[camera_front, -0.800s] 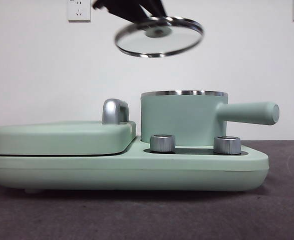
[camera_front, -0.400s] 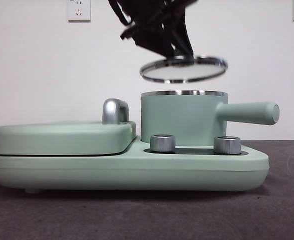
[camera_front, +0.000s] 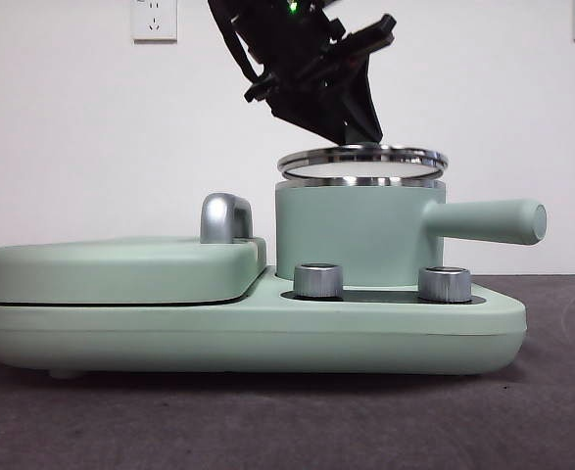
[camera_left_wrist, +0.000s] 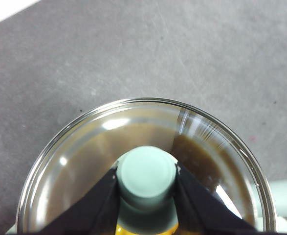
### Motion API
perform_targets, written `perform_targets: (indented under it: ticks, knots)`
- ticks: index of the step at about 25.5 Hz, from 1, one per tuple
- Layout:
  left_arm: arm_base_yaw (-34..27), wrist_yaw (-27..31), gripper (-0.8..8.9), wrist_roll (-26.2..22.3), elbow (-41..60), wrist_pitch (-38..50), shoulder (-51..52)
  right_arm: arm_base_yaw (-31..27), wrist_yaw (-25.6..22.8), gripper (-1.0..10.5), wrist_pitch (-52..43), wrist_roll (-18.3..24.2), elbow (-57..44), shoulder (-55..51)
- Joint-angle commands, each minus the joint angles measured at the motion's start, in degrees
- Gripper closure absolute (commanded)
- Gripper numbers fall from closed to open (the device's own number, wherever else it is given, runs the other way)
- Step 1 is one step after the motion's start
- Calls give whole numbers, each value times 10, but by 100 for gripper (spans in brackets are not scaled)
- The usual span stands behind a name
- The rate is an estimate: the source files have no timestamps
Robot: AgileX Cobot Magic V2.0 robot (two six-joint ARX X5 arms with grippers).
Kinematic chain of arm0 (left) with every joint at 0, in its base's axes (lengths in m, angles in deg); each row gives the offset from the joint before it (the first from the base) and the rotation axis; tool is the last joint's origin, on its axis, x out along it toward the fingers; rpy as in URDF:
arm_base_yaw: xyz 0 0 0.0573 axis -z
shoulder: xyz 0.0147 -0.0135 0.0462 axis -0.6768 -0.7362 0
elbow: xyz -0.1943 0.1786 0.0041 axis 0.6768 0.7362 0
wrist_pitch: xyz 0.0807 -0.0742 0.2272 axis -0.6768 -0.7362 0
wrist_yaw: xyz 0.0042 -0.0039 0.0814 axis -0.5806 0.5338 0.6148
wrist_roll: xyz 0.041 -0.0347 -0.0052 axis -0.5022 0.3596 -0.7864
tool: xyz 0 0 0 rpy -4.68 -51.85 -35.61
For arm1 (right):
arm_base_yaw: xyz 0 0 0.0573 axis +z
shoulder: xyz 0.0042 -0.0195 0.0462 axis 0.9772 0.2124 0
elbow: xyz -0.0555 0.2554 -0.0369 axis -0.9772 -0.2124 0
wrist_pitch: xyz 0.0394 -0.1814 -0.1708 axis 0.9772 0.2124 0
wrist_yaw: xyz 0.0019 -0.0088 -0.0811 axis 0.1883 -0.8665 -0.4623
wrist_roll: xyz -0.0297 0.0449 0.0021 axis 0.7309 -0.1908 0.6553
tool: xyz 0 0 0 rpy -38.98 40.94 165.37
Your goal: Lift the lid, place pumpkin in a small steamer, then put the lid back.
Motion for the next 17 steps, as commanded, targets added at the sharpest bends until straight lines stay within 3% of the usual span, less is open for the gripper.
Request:
perform_targets:
  ticks: [1,17]
  knots:
    - [5,-2,798,-17,-20,9,-18,3,-1,456,-7,-11,5,1]
    - [4,-3,793,-64,-20,-43,-26,3,-2,456,-14,-24,5,1]
